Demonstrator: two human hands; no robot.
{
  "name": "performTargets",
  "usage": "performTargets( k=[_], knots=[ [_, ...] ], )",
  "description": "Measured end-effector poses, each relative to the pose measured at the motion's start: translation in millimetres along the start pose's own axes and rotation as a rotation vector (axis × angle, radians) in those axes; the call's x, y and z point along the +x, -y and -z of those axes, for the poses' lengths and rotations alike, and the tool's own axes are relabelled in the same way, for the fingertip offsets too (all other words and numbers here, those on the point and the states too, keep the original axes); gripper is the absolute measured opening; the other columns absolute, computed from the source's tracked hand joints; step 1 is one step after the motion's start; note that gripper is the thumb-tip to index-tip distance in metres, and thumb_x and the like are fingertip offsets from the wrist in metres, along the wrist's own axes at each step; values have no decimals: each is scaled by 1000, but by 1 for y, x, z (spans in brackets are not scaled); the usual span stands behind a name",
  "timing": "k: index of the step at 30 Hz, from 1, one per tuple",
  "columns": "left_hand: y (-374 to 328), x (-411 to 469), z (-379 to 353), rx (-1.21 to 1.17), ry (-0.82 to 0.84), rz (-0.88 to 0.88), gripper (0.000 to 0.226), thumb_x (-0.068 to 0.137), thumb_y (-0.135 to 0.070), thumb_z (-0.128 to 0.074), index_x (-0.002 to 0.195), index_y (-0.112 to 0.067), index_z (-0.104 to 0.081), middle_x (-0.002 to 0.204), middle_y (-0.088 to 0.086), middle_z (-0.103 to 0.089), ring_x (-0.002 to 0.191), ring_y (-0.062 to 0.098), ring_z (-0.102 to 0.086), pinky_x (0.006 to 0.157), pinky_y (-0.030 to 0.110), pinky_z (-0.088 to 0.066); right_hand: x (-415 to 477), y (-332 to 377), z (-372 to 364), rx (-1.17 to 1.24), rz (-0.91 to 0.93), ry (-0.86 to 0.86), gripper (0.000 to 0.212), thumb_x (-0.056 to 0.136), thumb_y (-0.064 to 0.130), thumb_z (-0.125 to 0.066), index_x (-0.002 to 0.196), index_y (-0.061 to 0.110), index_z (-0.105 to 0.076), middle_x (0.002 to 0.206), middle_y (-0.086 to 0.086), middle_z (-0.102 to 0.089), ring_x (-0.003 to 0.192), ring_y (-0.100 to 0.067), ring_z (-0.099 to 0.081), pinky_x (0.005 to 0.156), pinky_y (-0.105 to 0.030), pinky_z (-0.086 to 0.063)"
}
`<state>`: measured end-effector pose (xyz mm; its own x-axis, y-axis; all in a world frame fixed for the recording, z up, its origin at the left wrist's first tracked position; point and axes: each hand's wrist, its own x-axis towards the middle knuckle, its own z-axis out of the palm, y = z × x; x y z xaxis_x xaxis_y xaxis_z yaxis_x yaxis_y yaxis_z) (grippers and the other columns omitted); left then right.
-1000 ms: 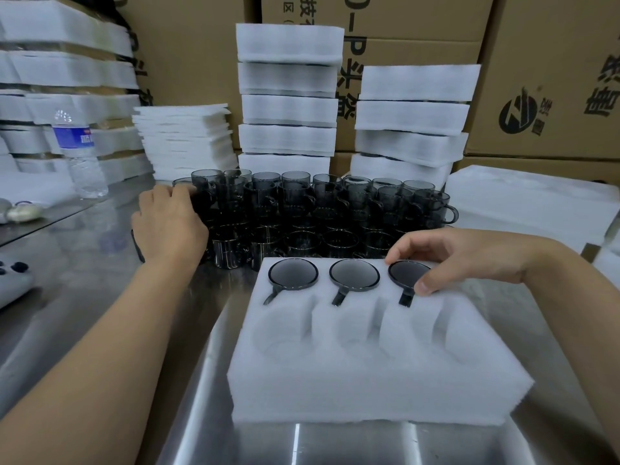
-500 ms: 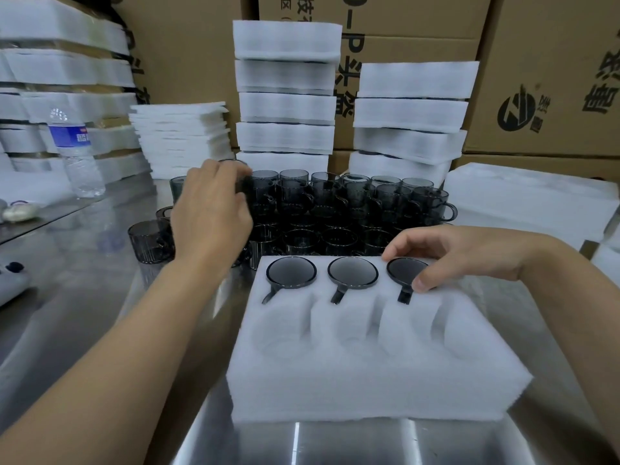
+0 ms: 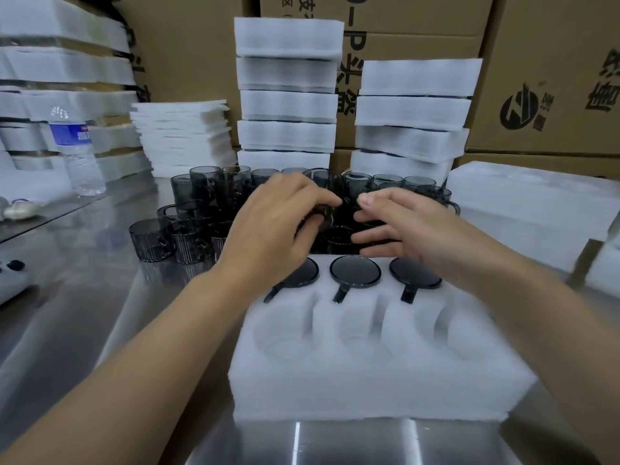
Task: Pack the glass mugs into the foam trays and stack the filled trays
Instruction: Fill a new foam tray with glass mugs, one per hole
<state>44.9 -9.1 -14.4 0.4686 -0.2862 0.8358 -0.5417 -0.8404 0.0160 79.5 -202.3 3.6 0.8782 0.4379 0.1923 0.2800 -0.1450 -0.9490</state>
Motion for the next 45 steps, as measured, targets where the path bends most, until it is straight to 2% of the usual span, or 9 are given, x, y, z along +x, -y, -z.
performTargets(
  k=[5,10,14,20,23,26,30,35,45],
  knots=[
    [-1,-2,-3,-18,27,-89,24,82,-2,-64,104,-9,-69,95,6,-64,89,26,-56,75,45,-47,3,-6,-9,171,-88,-55,29,89,42,-61,104,18,-59,110,-9,-64,82,-22,-73,65,-29,-58],
    [-1,-1,-4,9,-10,-191,21,81,-1,-67,100,-9,-70,94,6,-66,85,26,-57,69,45,-47,4,-11,-9,197,-50,-65,40,78,44,-71,108,20,-63,105,-4,-72,87,-20,-73,78,-26,-56],
    [-2,-1,-6,11,-44,-252,21,83,-5,-69,103,-9,-70,95,6,-66,87,23,-55,71,43,-48,2,-11,-7,286,-33,-38,31,82,31,-71,108,16,-63,98,-4,-74,86,-23,-73,72,-23,-56],
    [0,-3,-7,-78,-4,8,54,78,-33,-74,125,-13,-58,111,5,-59,103,18,-48,93,16,-33,2,-10,-6,344,-36,-52,20,85,17,-67,105,16,-63,92,-1,-74,83,-22,-72,71,-25,-56],
    [2,-5,-9,-157,46,126,69,74,-36,-78,135,-21,-48,119,-1,-51,110,14,-48,91,18,-38,2,-11,-6,347,-36,-79,23,84,15,-68,107,14,-63,101,-7,-72,86,-23,-71,76,-29,-57],
    [4,-7,-12,-259,105,224,79,71,-44,-77,139,-32,-39,121,-13,-43,105,0,-48,84,16,-42,2,-11,-6,348,-32,-87,29,84,9,-67,112,12,-61,105,-12,-69,86,-22,-70,77,-28,-58],
    [7,-7,-15,-349,278,392,82,66,-56,-74,138,-40,-37,113,-24,-53,96,-5,-53,77,21,-44,2,-11,-6,314,-34,-72,34,84,3,-65,116,11,-59,105,-12,-66,87,-21,-66,76,-25,-57],
    [7,-7,-15,-294,378,429,78,59,-71,-61,129,-43,-44,84,-27,-60,84,-10,-57,72,19,-45,2,-11,-6,301,-25,-56,33,84,0,-63,114,12,-60,106,-10,-66,87,-18,-68,77,-25,-57],
    [5,-7,-12,-258,400,427,76,66,-67,-62,133,-39,-42,85,-23,-60,69,-8,-55,66,19,-41,1,-10,-7,264,-33,-48,37,87,1,-60,123,7,-57,121,-18,-64,98,-24,-65,88,-31,-55]
  ],
)
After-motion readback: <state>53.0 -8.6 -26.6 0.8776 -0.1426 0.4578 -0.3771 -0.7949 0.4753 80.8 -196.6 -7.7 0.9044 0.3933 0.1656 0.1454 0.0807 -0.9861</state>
